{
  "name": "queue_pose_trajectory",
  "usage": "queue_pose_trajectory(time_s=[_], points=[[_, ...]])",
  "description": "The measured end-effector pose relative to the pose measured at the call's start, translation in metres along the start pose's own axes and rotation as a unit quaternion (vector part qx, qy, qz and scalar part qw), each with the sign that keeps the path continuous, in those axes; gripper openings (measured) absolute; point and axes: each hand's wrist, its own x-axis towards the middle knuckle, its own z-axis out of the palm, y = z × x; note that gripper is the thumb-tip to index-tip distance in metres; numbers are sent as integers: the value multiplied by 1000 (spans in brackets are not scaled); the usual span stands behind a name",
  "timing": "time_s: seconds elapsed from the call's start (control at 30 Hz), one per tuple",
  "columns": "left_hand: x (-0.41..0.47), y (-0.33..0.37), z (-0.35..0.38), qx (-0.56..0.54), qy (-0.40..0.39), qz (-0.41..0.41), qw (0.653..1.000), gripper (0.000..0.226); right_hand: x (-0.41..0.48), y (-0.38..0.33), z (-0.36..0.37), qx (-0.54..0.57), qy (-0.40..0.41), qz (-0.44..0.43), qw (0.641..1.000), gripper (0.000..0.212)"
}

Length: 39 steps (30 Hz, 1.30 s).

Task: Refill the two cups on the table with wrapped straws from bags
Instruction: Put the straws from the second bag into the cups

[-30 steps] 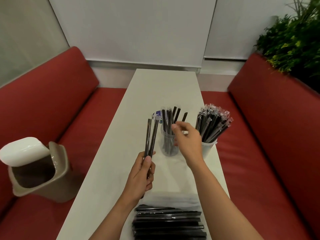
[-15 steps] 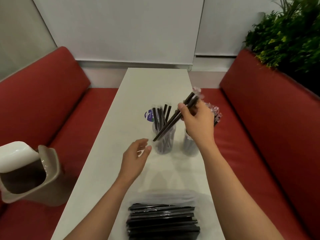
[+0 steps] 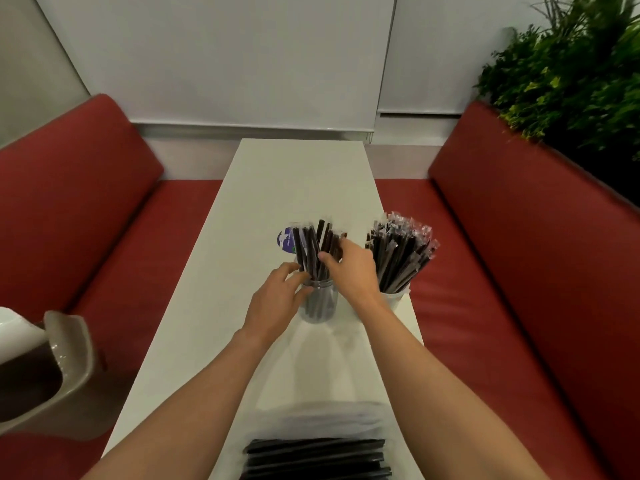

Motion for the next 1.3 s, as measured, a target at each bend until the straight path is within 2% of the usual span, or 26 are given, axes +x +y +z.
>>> queue_pose_trajectory(time_s=[0.17,0.27,0.33,0.53,0.63,0.77,0.87,1.03,1.13,1.23,1.3], points=[[-1,-6,5,-17,25,9,1000,27,-2,4,9,41,9,35,999,28],[-1,-4,3,-17,31,11,999,26,-7,0,4,109,8,50,993,62],[-1,-2,2,-12,26,9,1000,27,-14,-2,2,146,23,43,988,68],[-20,6,-14,-4,21,16,1000,34,-59,1,-10,180,81,4,980,46],[-52,13,-24,-6,29,14,999,31,-95,11,-12,177,79,-27,981,34],[-110,26,-31,-53,15,-45,997,25,-148,28,-7,163,55,-50,984,30],[-160,39,-33,-78,1,-88,993,17,-196,38,1,146,13,-63,987,31],[-247,44,-25,-53,-58,-139,987,19,-268,60,19,63,-83,-129,986,12],[-292,38,-18,9,-106,-155,982,47,-289,70,28,-22,-190,-136,972,20],[-322,32,-9,3,-154,-191,969,85,-297,76,37,-150,-319,-137,926,56],[-330,27,-4,-18,-169,-206,964,100,-296,77,43,-228,-343,-153,898,68]])
